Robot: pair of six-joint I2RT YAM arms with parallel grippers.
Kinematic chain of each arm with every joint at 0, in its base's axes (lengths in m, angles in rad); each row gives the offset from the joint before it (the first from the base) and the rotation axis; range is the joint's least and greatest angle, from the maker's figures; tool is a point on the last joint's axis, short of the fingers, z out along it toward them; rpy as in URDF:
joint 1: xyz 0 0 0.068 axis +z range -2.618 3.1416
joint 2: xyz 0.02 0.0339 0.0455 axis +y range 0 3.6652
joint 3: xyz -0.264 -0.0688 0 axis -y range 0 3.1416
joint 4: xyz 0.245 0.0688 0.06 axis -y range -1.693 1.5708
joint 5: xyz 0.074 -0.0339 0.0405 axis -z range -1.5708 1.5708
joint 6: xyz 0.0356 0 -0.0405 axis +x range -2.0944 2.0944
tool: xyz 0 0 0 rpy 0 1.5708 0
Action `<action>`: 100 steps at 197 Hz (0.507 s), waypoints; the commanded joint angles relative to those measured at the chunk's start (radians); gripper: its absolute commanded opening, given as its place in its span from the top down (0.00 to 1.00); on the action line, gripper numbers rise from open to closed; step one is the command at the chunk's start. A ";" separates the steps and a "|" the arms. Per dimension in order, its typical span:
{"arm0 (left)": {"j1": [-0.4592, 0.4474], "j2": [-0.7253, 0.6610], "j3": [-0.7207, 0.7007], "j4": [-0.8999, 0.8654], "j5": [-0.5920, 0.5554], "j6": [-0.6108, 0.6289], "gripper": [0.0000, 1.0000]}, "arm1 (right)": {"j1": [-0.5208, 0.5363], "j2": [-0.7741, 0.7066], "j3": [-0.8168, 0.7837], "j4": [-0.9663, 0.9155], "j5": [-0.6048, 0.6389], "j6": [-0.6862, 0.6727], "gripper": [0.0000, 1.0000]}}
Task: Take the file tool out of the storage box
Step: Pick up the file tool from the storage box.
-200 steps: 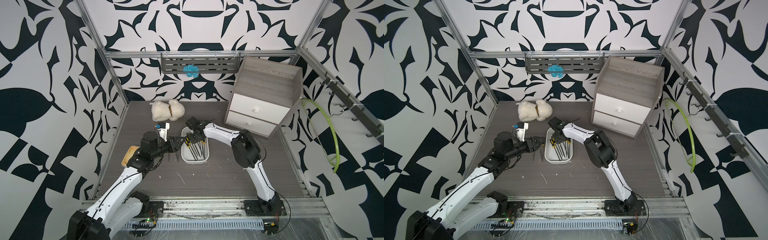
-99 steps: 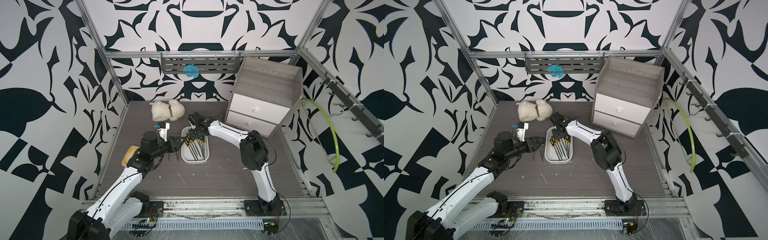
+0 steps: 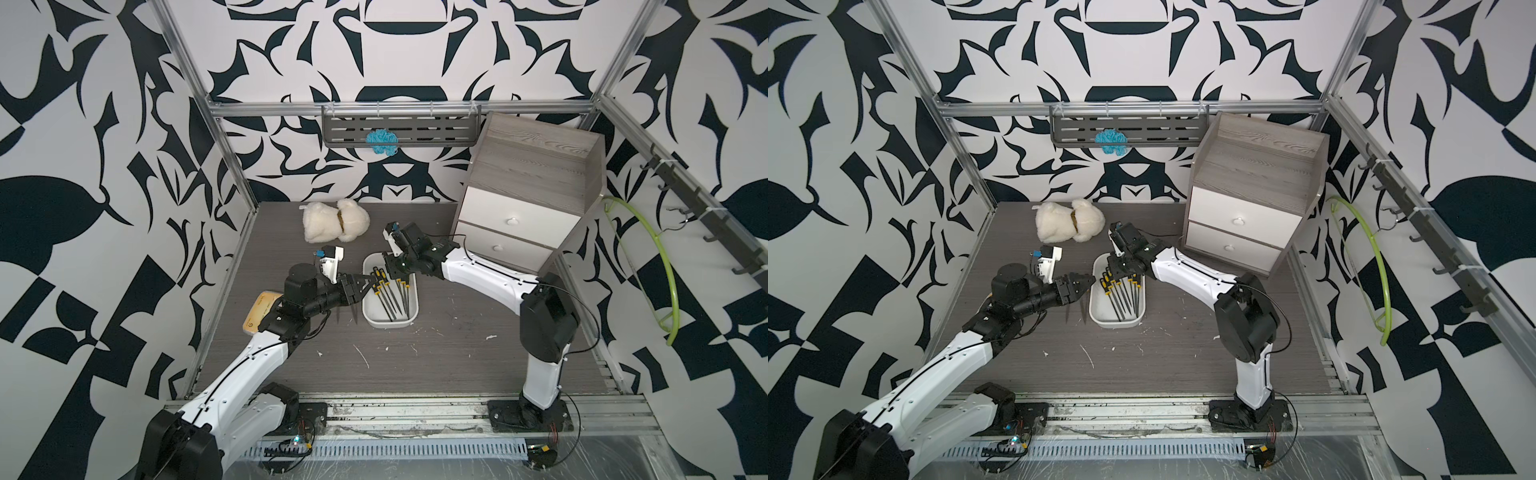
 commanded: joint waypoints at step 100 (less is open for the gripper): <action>-0.089 0.142 -0.017 0.203 0.065 -0.062 0.43 | -0.003 -0.370 -0.340 0.381 -0.118 0.159 1.00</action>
